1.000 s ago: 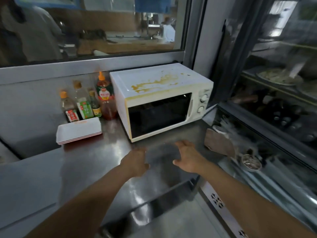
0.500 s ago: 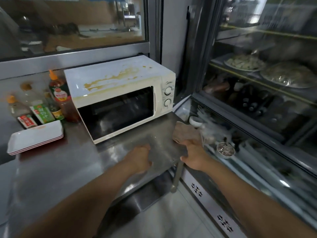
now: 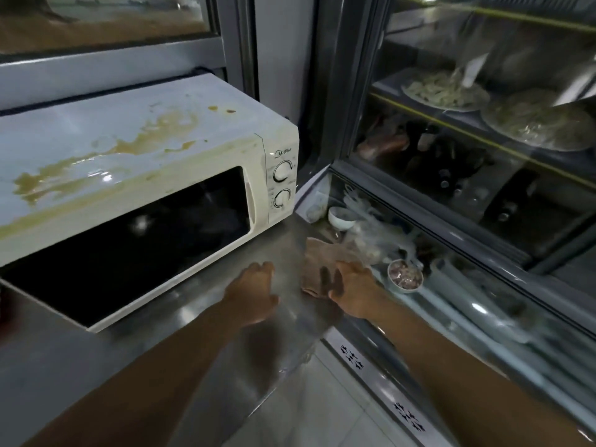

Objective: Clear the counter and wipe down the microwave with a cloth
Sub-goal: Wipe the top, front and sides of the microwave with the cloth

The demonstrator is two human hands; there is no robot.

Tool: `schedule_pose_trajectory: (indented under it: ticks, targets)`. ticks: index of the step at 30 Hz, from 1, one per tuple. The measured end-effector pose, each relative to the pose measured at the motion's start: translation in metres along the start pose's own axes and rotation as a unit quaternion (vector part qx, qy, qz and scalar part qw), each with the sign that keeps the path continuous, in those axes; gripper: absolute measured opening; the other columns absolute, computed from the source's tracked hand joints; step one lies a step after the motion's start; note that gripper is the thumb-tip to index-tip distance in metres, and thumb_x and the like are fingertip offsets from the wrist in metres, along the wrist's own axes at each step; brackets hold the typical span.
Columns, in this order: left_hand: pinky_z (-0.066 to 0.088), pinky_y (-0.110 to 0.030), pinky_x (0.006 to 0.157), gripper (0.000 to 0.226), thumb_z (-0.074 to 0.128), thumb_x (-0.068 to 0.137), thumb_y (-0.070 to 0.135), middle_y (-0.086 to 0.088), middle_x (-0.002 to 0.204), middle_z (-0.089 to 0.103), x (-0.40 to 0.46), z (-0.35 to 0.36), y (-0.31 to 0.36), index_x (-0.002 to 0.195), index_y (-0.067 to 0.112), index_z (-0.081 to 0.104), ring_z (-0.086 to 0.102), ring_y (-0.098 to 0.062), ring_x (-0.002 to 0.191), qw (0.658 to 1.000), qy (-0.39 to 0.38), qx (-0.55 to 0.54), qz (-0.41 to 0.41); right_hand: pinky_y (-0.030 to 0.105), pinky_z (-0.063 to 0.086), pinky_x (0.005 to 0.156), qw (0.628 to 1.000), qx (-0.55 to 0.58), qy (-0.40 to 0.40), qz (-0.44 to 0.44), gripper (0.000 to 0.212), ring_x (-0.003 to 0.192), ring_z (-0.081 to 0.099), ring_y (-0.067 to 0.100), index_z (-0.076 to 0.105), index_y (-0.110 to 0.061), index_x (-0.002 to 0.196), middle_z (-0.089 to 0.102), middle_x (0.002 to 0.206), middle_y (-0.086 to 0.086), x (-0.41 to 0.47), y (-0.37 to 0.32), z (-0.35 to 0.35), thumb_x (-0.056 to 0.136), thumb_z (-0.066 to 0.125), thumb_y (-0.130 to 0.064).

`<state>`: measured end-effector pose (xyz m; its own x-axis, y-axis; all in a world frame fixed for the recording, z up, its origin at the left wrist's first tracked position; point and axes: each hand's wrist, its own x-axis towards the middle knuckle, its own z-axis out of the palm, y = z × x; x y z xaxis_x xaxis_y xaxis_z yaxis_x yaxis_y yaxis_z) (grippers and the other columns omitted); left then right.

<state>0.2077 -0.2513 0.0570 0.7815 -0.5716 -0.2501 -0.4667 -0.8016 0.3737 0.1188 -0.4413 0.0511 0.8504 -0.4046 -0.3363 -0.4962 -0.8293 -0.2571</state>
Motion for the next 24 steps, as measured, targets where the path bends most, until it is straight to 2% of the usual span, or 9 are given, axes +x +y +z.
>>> schedule_pose_trajectory:
  ticks: [5,10,15,19,22,24]
  targets:
    - [0.038,-0.034,0.104,0.055,0.060,0.087,0.031,-0.005,0.135,0.043,0.033,0.009,-0.003,0.135,0.019,0.036,0.042,-0.023,0.128,1.000,-0.019,0.014,0.007,0.045,0.021,0.115,1.000,-0.029,0.001,0.009,0.075,0.141,0.017,0.034,0.011,-0.030,0.149,0.014,0.156,0.008,0.047,0.006,0.015,0.089,0.051,-0.048]
    - [0.040,-0.036,0.101,0.050,0.059,0.087,0.027,-0.005,0.130,0.047,0.056,0.020,-0.005,0.132,0.020,0.040,0.046,-0.023,0.121,1.000,-0.016,-0.002,-0.003,0.046,0.018,0.116,0.998,-0.066,-0.003,-0.012,0.075,0.142,0.011,0.037,0.007,-0.037,0.148,0.006,0.157,0.004,0.073,0.013,0.029,0.088,0.048,-0.055]
    - [0.043,-0.038,0.096,0.040,0.058,0.087,0.025,-0.006,0.123,0.050,0.069,0.034,-0.001,0.126,0.020,0.047,0.051,-0.025,0.116,0.999,0.006,-0.036,-0.032,0.048,0.029,0.105,0.990,-0.111,0.043,-0.070,0.065,0.132,0.021,0.039,0.019,-0.034,0.143,0.017,0.149,0.012,0.080,0.020,0.038,0.088,0.047,-0.052]
    - [0.042,-0.038,0.099,0.041,0.052,0.090,0.025,-0.005,0.130,0.048,0.072,0.042,0.012,0.130,0.020,0.045,0.047,-0.025,0.123,0.997,0.016,-0.028,-0.071,0.046,0.037,0.094,0.983,-0.113,0.093,-0.112,0.052,0.123,0.033,0.040,0.035,-0.028,0.138,0.033,0.139,0.016,0.086,0.028,0.042,0.089,0.049,-0.039]
    - [0.044,-0.040,0.095,0.041,0.051,0.091,0.025,-0.005,0.126,0.048,0.070,0.045,0.023,0.131,0.021,0.044,0.047,-0.024,0.120,0.994,0.024,-0.037,-0.100,0.049,0.037,0.094,0.982,-0.112,0.090,-0.123,0.043,0.121,0.036,0.040,0.042,-0.022,0.132,0.040,0.133,0.016,0.091,0.031,0.042,0.090,0.048,-0.030]
    - [0.043,-0.039,0.097,0.043,0.053,0.090,0.024,-0.005,0.127,0.048,0.067,0.044,0.029,0.132,0.021,0.044,0.047,-0.023,0.120,0.992,0.028,-0.042,-0.119,0.048,0.042,0.086,0.977,-0.126,0.090,-0.147,0.039,0.112,0.045,0.038,0.049,-0.019,0.124,0.050,0.122,0.015,0.092,0.034,0.041,0.085,0.054,-0.024]
